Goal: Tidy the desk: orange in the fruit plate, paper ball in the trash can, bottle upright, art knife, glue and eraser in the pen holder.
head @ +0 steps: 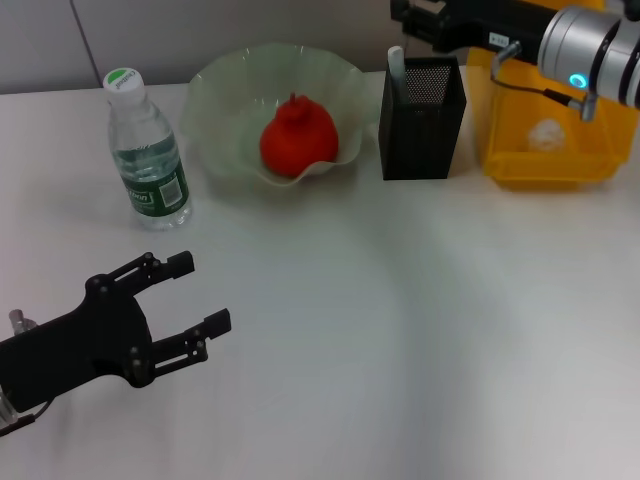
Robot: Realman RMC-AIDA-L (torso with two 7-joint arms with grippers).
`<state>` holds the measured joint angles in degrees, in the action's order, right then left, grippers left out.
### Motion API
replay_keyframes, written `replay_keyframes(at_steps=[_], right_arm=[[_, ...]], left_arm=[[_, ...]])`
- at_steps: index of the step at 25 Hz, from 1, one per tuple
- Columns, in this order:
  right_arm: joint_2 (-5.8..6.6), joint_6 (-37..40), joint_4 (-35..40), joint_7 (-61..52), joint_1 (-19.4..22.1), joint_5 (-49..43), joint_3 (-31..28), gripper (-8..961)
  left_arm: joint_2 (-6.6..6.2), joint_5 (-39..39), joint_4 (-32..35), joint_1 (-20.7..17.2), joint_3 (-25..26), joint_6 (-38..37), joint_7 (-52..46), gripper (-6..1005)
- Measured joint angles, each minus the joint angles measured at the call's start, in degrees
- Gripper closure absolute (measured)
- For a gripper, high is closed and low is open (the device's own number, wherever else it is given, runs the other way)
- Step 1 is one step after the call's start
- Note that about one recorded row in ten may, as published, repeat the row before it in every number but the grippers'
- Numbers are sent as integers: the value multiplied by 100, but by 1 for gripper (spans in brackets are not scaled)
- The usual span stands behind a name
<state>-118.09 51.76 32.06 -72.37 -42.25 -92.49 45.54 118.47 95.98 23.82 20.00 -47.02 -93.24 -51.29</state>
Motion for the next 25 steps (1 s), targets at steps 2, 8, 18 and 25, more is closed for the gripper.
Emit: replay_keyframes(at_steps=[2, 8, 18, 25], right_arm=[[-53, 70, 362, -194, 174, -5, 73, 454], [-96, 360, 2129, -1343, 1185, -10, 963, 415], [-91, 2307, 4128, -1846, 2955, -62, 1057, 352], [-81, 4380, 3858, -1694, 3281, -1003, 196, 179]], left_arm=[[0, 0, 0, -2, 0, -10, -2, 192], [-22, -29, 1, 1, 10, -35, -65, 192], [-87, -9, 182, 63, 15, -54, -714, 193], [-213, 176, 191, 150, 0, -175, -915, 193]])
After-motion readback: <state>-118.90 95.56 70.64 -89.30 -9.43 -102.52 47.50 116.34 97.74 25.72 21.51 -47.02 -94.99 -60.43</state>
